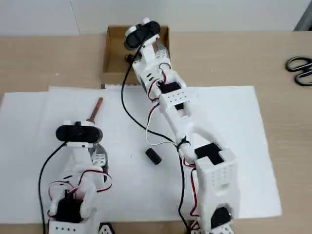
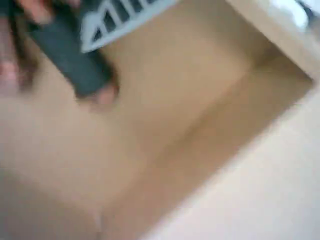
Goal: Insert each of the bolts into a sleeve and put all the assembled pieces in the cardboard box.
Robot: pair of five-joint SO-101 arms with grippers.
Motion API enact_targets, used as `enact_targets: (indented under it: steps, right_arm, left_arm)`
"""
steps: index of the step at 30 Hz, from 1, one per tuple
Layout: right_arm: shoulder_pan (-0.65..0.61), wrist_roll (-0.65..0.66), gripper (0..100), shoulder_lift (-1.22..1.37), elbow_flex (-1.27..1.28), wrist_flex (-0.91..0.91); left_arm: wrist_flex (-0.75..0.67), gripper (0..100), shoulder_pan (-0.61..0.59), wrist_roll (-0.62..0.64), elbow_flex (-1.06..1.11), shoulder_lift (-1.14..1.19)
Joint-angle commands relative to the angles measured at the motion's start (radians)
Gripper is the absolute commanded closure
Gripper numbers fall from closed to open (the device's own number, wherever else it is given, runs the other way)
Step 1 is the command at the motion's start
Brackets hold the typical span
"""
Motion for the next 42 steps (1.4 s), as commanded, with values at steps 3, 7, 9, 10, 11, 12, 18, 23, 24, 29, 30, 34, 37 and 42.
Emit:
enact_targets:
  steps: [3,7,9,10,11,12,18,23,24,29,30,34,37,42]
  right_arm:
    - [-0.002,0.006,74.5,-0.222,-0.049,0.318]
    - [-0.008,0.005,74.5,-0.332,-0.049,0.579]
    - [-0.008,0.005,74.5,-0.378,-0.049,0.69]
    - [-0.008,0.005,74.6,-0.4,-0.049,0.742]
    - [-0.01,0.005,74.6,-0.42,-0.049,0.794]
    - [-0.012,0.003,74.6,-0.437,-0.048,0.848]
    - [-0.013,-0.074,74.6,-0.492,-0.048,1.147]
    - [-0.036,-0.187,74.6,-0.493,-0.048,1.405]
    - [-0.045,-0.204,74.6,-0.493,-0.048,1.442]
    - [-0.068,-0.273,74.6,-0.515,-0.044,1.461]
    - [-0.085,-0.276,74.6,-0.524,-0.044,1.461]
    - [-0.154,-0.275,74.6,-0.575,0.034,1.468]
    - [-0.208,-0.269,74.6,-0.654,0.153,1.465]
    - [-0.274,-0.269,74.6,-0.73,0.353,1.46]
  left_arm:
    - [-0.023,99,-0.006,0.006,0.002,-0.008]
    - [-0.023,99,-0.006,0.006,0.002,-0.008]
    - [-0.023,99,-0.006,0.006,0.002,-0.008]
    - [-0.023,99,-0.006,0.006,0.002,-0.008]
    - [-0.023,99,-0.006,0.006,0.002,-0.008]
    - [-0.023,99,-0.006,0.006,0.002,-0.008]
    - [-0.023,99,-0.006,0.006,0.002,-0.008]
    - [-0.023,99,-0.006,0.006,0.002,-0.008]
    - [-0.023,99,-0.006,0.006,0.002,-0.008]
    - [-0.021,99,-0.006,0.006,0.002,-0.008]
    - [-0.021,99,-0.006,0.006,0.002,-0.008]
    - [-0.021,99,-0.006,0.006,0.002,-0.008]
    - [-0.021,99,-0.006,0.006,0.002,-0.008]
    - [-0.021,99,-0.003,0.006,0.002,-0.008]
